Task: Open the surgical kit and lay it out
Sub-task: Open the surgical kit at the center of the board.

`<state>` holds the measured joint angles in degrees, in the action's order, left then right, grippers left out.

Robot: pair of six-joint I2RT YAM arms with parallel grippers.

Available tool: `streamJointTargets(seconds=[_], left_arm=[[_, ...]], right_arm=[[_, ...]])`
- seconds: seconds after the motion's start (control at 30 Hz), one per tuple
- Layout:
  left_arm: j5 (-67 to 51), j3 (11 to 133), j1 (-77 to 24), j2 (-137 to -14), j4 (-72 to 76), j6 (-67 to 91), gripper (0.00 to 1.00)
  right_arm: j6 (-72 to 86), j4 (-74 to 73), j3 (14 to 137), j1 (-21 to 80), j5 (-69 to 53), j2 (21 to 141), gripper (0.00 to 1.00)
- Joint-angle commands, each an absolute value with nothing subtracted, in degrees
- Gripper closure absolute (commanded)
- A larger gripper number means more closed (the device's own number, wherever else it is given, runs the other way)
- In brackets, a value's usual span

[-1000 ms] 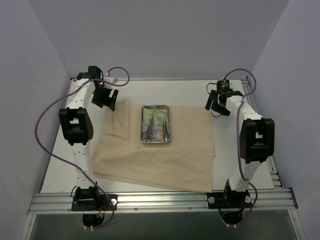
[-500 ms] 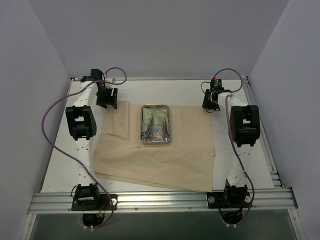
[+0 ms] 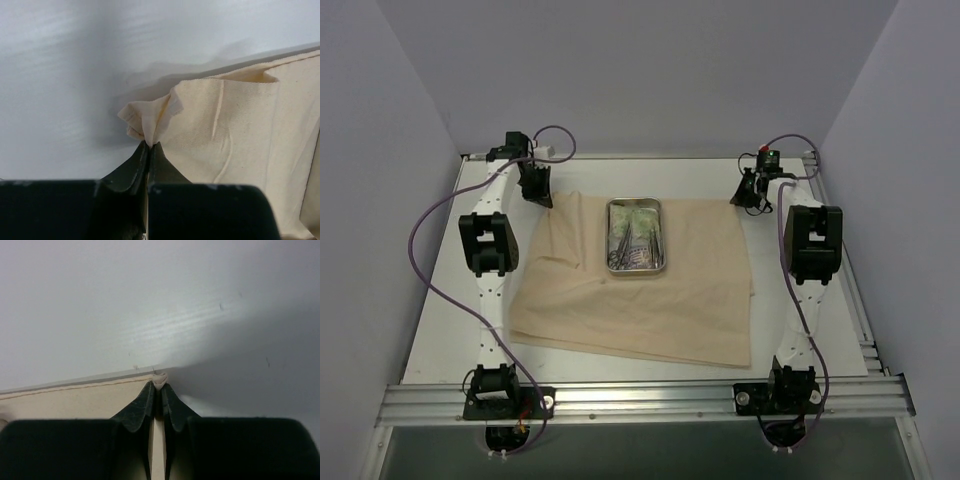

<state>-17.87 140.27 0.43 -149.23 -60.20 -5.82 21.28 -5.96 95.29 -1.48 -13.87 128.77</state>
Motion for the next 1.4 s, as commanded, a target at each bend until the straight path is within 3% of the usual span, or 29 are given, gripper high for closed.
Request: streamJointTargets(seconds=[0.0,0.3,0.33,0.4,0.43,0.47,0.53,0.57,0.73,0.87,1.1,1.37], left_arm=[[-10.6,152.3,1.6,-152.6,-55.3,-4.0,0.98],[-5.9,154.4,3.0,-153.4,-41.4,-1.1,0.96],[-5.9,155.6,3.0,-153.9,-41.3,-1.3,0.89],[-6.0,155.9,2.8,-154.7,-41.1,-2.4,0.6],[-6.2,155.7,2.7,-154.7,-41.2,-2.9,0.33],[-6.2,155.5,2.7,-154.5,-41.6,-3.5,0.25],[-7.5,155.0,3.1,-152.8,-43.4,-4.0,0.18],[-10.2,153.5,3.2,-150.3,-44.9,-4.3,0.18],[-20.6,136.4,3.2,-135.7,-47.1,-10.0,0.26],[-22.8,117.6,3.1,-122.6,-49.7,-15.6,0.32],[-24.2,97.0,6.9,-113.4,-56.8,-16.0,0.22],[-22.5,76.1,8.4,-105.7,-57.2,-18.8,0.21]], right_arm=[[26.4,-0.6,103.1,-4.3,-12.0,131.8,1.0],[35.5,5.8,116.6,-4.5,-9.6,142.1,1.0],[35.8,5.9,117.5,-4.5,-9.5,142.7,1.0],[35.9,6.0,120.0,-4.5,-10.1,144.4,1.0],[35.8,5.6,120.7,-4.5,-10.6,144.8,0.99],[35.5,5.3,121.2,-4.5,-11.6,145.0,0.83],[33.8,3.6,121.4,-4.4,-12.2,144.1,0.65],[32.8,2.2,120.9,-4.2,-12.0,142.4,0.5],[23.9,-5.0,114.8,-4.0,-7.7,133.4,0.33],[21.4,-9.1,96.9,-3.7,-0.4,118.4,0.29],[23.9,-14.0,68.0,-1.7,3.5,98.3,0.3],[30.1,-22.1,51.2,6.8,5.5,84.0,0.36]])
